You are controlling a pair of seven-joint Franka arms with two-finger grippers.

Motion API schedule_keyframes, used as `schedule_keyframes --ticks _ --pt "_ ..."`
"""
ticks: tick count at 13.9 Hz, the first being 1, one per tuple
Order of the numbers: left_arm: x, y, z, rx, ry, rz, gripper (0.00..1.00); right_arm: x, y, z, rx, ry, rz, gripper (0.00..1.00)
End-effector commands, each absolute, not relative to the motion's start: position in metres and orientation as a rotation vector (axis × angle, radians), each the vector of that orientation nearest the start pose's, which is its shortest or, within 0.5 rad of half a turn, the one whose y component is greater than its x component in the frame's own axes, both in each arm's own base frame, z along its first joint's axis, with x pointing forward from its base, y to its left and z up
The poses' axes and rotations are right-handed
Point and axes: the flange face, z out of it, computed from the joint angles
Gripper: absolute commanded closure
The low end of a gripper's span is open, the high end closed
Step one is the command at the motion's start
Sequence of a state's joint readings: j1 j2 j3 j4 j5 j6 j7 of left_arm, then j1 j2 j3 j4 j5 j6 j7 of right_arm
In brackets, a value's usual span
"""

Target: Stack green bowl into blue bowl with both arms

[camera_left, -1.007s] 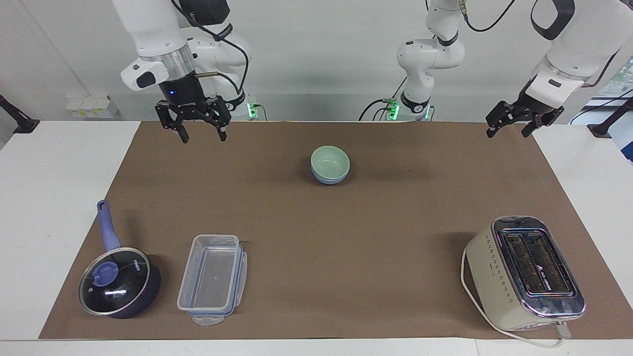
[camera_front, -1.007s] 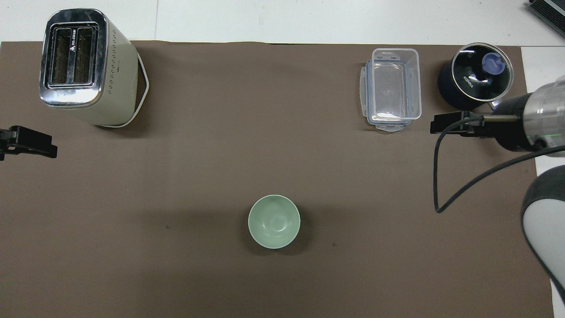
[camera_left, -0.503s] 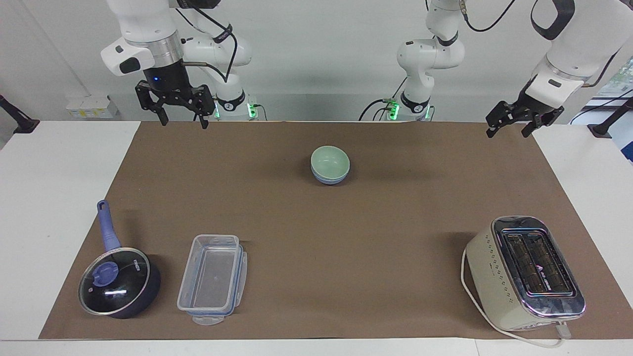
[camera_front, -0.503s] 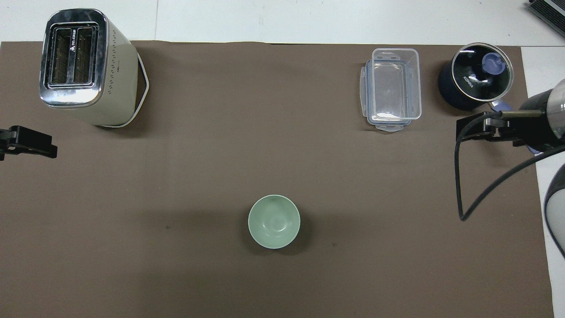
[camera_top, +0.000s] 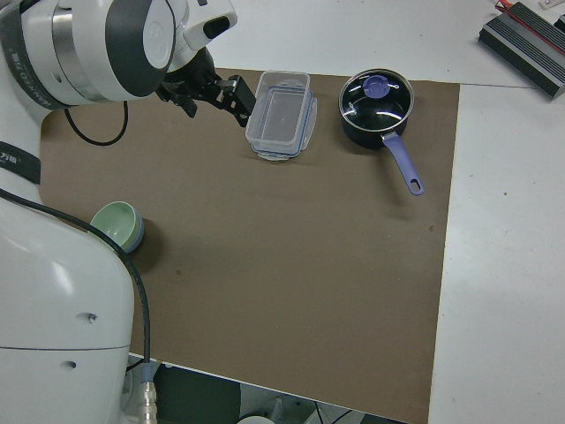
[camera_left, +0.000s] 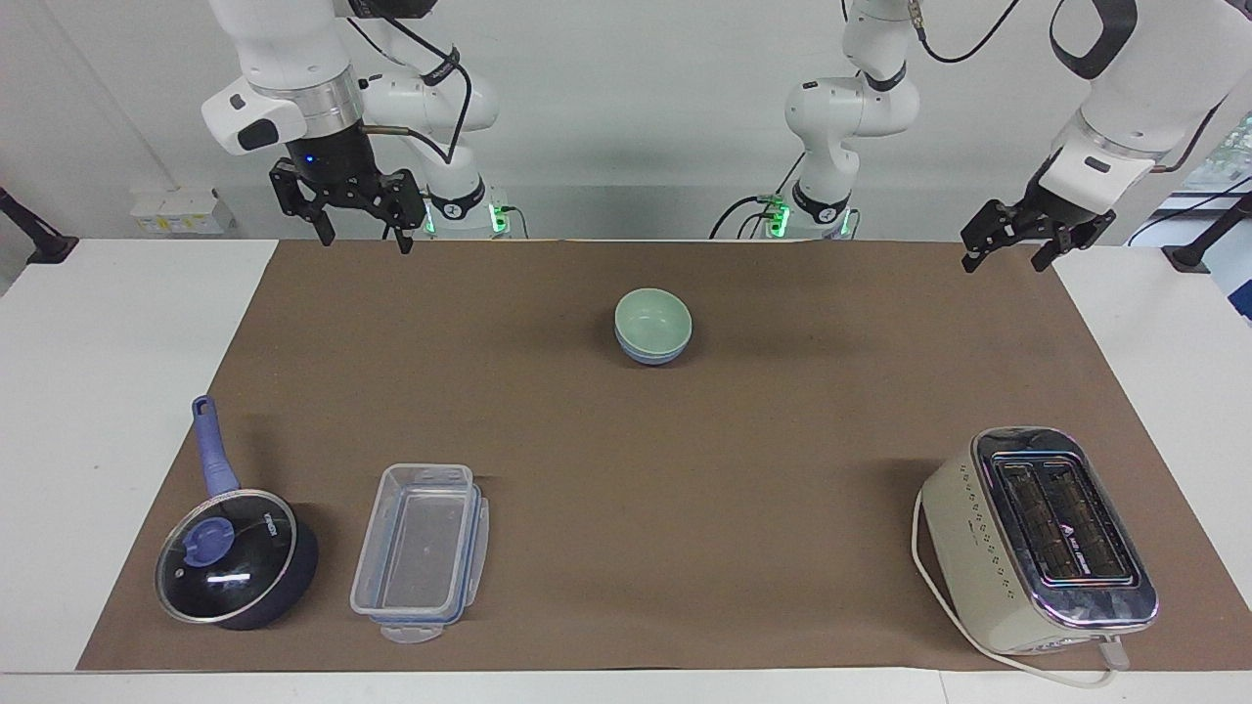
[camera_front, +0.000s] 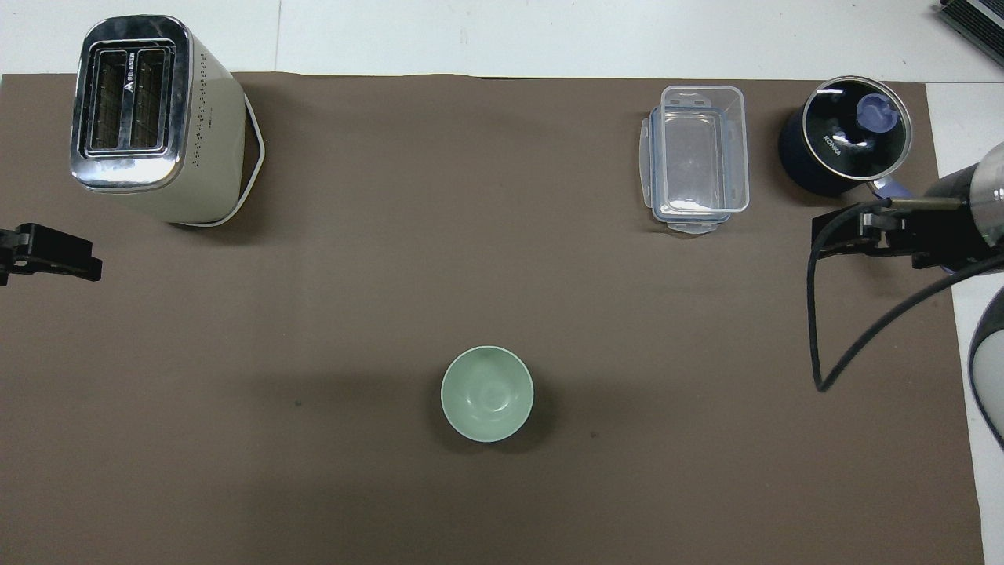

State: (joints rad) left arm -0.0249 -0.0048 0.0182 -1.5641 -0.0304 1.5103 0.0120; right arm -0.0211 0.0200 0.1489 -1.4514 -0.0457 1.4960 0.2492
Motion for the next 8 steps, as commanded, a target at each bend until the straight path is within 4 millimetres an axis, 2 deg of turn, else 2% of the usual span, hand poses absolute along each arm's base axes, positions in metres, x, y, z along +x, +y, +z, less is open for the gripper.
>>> schedule_keyframes --ticks 1,2,8 --pt "0.5447 -0.0041 0.6267 -3.154 0.037 0.097 0.00 0.5473 0.0589 0.6620 -3.147 0.196 -0.028 0.00" --pt "0.5447 -0.0041 0.6267 -3.154 0.037 0.097 0.00 0.5477 0.0536 0.6612 -3.143 0.202 -0.022 0.00" --pt "0.5447 -0.0041 0.6267 -3.154 0.037 0.097 0.00 0.5461 0.0520 0.6600 -3.145 0.185 -0.007 0.00"
